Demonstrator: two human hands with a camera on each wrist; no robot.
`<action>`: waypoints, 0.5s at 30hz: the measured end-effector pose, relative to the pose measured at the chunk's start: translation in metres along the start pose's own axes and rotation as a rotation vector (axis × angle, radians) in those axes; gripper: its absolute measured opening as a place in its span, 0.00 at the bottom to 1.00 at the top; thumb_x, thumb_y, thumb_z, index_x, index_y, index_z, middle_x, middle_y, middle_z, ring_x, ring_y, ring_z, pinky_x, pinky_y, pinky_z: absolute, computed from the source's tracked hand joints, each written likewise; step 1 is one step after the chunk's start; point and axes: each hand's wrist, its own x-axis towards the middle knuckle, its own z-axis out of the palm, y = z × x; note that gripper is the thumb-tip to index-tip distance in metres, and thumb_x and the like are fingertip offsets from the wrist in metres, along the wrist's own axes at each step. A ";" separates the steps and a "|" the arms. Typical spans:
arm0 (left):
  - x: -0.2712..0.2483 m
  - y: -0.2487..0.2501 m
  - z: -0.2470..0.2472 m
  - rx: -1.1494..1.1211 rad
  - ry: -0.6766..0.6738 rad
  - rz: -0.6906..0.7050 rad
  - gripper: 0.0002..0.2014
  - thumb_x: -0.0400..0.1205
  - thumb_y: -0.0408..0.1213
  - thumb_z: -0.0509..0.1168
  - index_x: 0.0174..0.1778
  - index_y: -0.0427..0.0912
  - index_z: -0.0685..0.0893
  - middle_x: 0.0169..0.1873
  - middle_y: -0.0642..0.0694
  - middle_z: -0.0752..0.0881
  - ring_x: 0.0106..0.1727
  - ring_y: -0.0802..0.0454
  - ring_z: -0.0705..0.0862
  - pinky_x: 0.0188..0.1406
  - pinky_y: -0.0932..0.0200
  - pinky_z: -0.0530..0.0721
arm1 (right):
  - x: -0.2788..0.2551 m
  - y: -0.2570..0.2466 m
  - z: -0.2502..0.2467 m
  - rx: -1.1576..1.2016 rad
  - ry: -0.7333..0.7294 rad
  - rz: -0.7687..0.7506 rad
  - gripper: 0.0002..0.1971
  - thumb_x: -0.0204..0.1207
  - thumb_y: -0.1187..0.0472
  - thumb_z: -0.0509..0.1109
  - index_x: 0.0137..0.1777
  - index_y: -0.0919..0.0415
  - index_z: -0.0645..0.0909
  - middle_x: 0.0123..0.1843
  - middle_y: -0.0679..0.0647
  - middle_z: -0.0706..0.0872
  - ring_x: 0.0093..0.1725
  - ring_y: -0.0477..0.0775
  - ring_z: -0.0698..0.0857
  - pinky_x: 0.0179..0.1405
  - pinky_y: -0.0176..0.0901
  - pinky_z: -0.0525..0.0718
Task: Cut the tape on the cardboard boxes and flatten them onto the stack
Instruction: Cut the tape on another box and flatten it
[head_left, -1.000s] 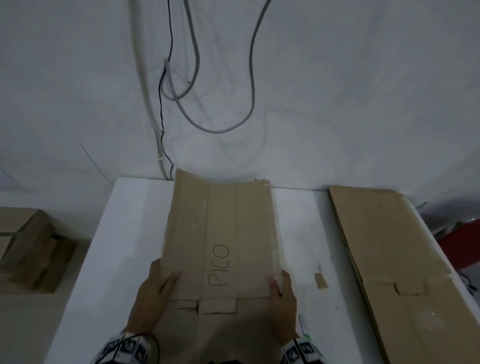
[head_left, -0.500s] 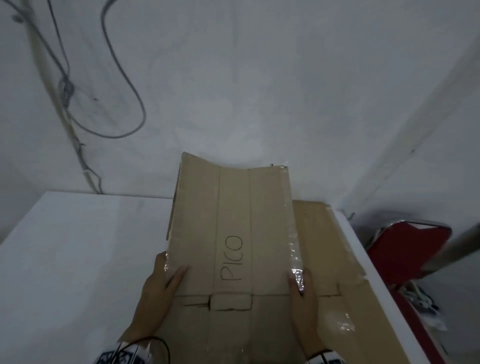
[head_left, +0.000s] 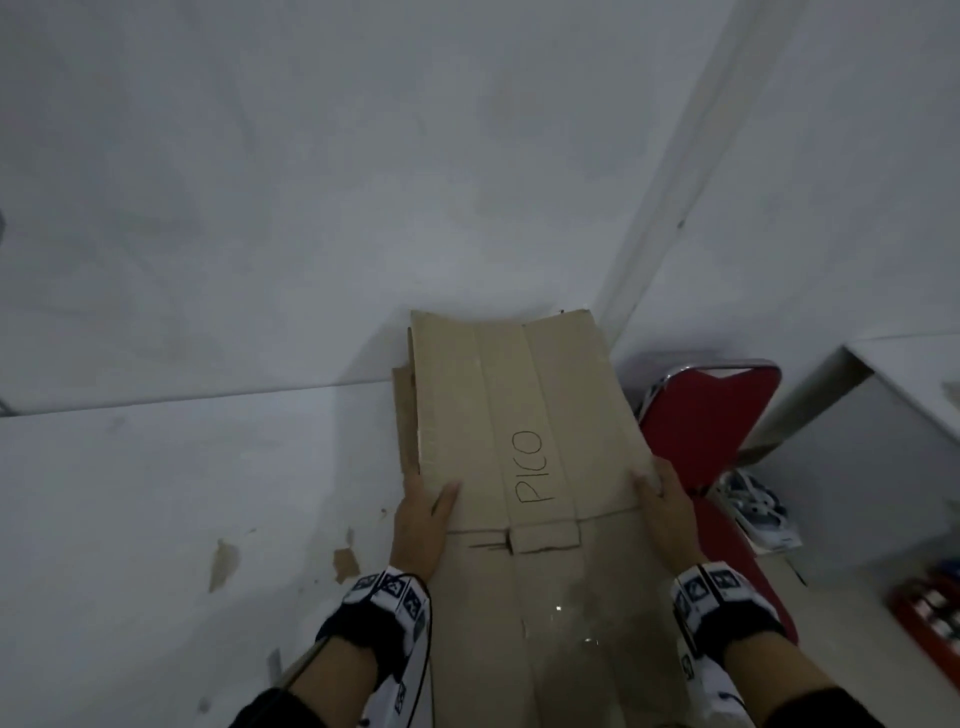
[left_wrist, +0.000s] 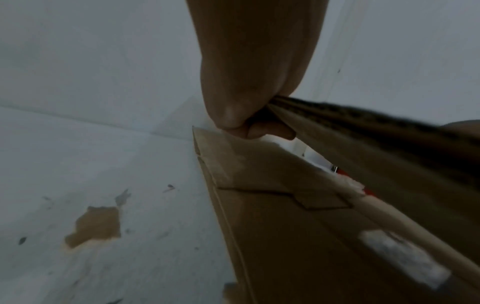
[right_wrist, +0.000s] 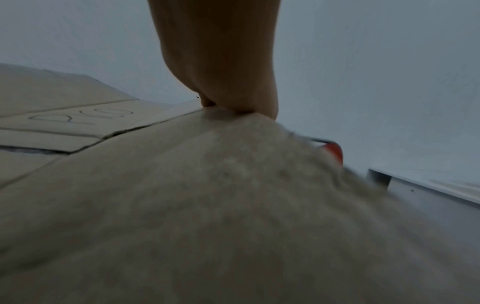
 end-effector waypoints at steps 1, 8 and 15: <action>0.003 -0.009 0.005 0.014 -0.003 -0.034 0.29 0.83 0.45 0.66 0.76 0.39 0.65 0.65 0.42 0.82 0.64 0.44 0.81 0.68 0.46 0.78 | 0.008 0.006 0.005 -0.023 -0.022 0.035 0.21 0.87 0.53 0.62 0.77 0.58 0.70 0.62 0.58 0.81 0.59 0.61 0.80 0.56 0.51 0.75; 0.030 -0.058 0.016 0.160 -0.008 -0.227 0.37 0.82 0.50 0.65 0.80 0.34 0.58 0.74 0.35 0.74 0.72 0.37 0.75 0.74 0.42 0.71 | 0.047 0.046 0.057 -0.199 -0.070 0.195 0.25 0.85 0.48 0.62 0.78 0.56 0.68 0.66 0.66 0.81 0.63 0.69 0.81 0.54 0.52 0.75; 0.031 -0.058 0.009 0.681 0.114 -0.264 0.47 0.74 0.62 0.70 0.81 0.40 0.60 0.66 0.30 0.70 0.63 0.32 0.74 0.59 0.38 0.75 | 0.050 0.051 0.071 -0.662 0.166 0.147 0.26 0.85 0.38 0.54 0.73 0.54 0.77 0.67 0.63 0.81 0.62 0.65 0.83 0.59 0.60 0.82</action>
